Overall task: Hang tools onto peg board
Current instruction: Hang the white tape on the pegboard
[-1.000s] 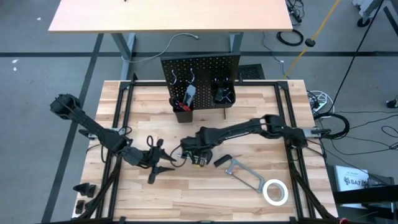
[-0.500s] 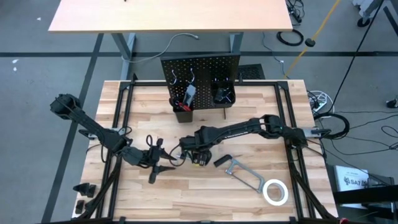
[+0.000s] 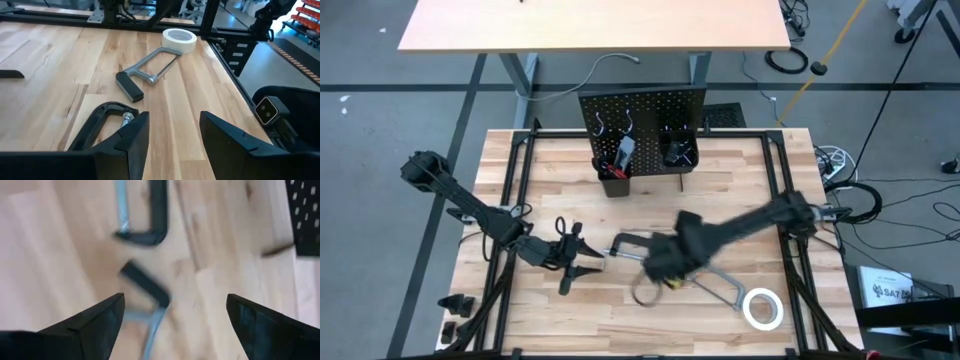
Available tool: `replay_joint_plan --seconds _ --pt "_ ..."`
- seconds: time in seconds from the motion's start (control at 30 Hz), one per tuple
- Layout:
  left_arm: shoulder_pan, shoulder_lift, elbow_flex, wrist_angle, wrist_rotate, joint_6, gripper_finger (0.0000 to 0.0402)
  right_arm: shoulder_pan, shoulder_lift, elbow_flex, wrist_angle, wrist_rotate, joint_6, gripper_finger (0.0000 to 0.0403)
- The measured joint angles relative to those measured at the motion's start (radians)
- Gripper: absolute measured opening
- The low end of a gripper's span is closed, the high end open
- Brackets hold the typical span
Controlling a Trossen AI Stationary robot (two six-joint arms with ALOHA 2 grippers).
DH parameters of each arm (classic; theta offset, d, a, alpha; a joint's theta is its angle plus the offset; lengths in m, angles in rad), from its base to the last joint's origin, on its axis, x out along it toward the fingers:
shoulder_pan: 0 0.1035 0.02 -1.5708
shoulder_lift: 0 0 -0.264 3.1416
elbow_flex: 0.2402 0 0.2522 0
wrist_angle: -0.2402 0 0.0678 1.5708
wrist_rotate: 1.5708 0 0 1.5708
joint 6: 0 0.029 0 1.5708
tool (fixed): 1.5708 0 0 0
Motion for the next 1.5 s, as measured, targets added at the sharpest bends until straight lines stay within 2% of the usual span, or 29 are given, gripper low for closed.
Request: replay_joint_plan --seconds 0.17,0.43,0.57,0.77,1.17,1.37,1.5 --pt "0.0 0.0 0.0 0.015 0.0 -0.004 0.0177 0.146 -0.067 -0.016 -0.067 -0.003 0.167 0.0341" --pt "0.0 0.0 0.0 0.031 0.0 -0.006 0.0177 0.334 -0.153 -0.096 -0.066 -0.033 0.349 0.0341" --pt "0.0 0.0 0.0 0.031 0.0 -0.006 0.0177 0.392 -0.204 -0.193 -0.066 -0.038 0.457 0.0341" --pt "0.0 0.0 0.0 0.03 0.0 -0.006 0.0177 0.45 -0.305 -0.431 -0.052 -0.165 0.614 0.0341" --pt "0.0 0.0 0.0 0.03 0.0 -0.005 0.0177 0.541 -0.558 -0.929 0.278 -0.299 0.832 0.0341" --pt "0.0 0.0 0.0 0.029 -0.001 -0.004 0.0177 0.587 -0.592 -1.082 0.489 -0.325 0.854 0.0341" --pt "0.0 0.0 0.0 0.029 -0.001 -0.004 0.0177 0.611 -0.581 -1.128 0.515 -0.325 0.881 0.0341"
